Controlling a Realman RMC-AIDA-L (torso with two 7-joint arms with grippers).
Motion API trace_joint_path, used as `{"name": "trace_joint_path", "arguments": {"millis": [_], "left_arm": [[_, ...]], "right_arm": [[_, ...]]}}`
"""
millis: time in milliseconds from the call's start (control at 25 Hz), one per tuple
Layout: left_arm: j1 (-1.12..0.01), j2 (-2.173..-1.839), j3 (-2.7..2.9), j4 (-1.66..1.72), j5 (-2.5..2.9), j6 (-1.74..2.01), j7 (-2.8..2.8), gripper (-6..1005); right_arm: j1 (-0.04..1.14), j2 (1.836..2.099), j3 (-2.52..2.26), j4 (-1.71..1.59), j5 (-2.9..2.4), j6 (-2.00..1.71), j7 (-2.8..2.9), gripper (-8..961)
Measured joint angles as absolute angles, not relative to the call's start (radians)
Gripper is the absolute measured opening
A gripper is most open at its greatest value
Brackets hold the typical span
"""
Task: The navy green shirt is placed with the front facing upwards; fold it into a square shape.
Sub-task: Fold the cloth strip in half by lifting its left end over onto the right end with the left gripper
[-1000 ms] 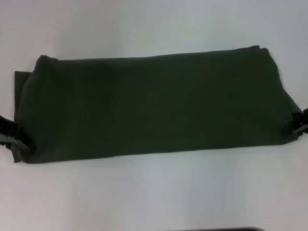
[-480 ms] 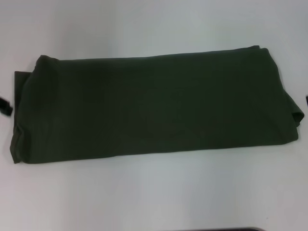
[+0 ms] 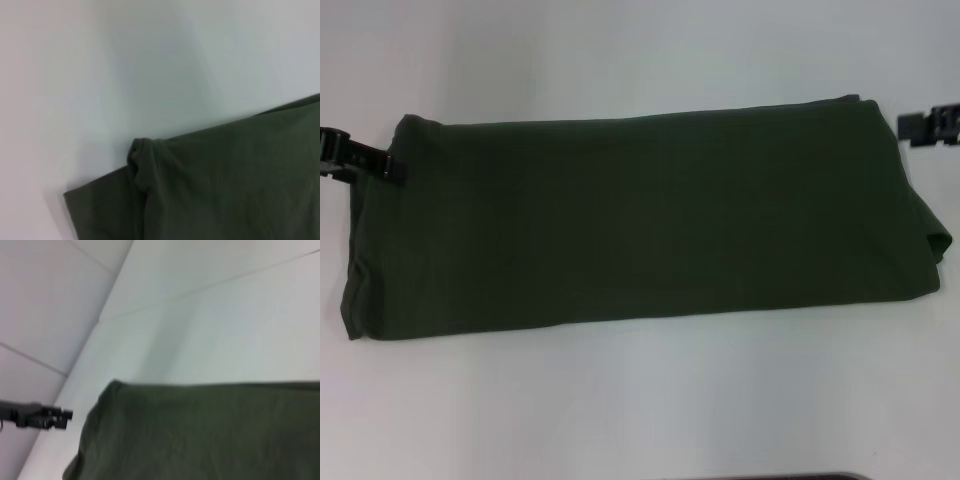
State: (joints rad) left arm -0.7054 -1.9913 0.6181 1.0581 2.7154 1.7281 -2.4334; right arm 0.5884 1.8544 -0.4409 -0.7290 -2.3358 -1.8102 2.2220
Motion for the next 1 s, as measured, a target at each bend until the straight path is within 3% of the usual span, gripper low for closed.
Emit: {"name": "trace_joint_path", "arguments": {"millis": [400,480,640,880,1000], "left_arm": [[-0.700,-1.977,0.595,1.032,2.710,1.753,-2.484,750],[-0.698,-1.978,0.539,1.033,2.674,1.778,-2.476,750],[-0.673,-1.989,0.392,1.043,2.471,1.815,-2.373,750],[-0.632,-1.991,0.401,1.023,2.357,1.777,-2.344,746],[-0.620,-1.989,0.451,1.015,2.358,1.761,-2.342,741]], "right_arm": [[0.570,1.891,-0.445,-0.715,-2.268,-1.784,2.168,695],[0.553,1.898,-0.421,-0.715,-2.215,-1.783,2.128,802],[0.520,1.904,-0.396,-0.697,-2.132,-1.758,2.050,805],[0.528,1.887,-0.415,-0.646,-2.176,-1.679,2.035,810],[0.533,1.896,-0.421,-0.657,-2.176,-1.678,2.011,809]]}}
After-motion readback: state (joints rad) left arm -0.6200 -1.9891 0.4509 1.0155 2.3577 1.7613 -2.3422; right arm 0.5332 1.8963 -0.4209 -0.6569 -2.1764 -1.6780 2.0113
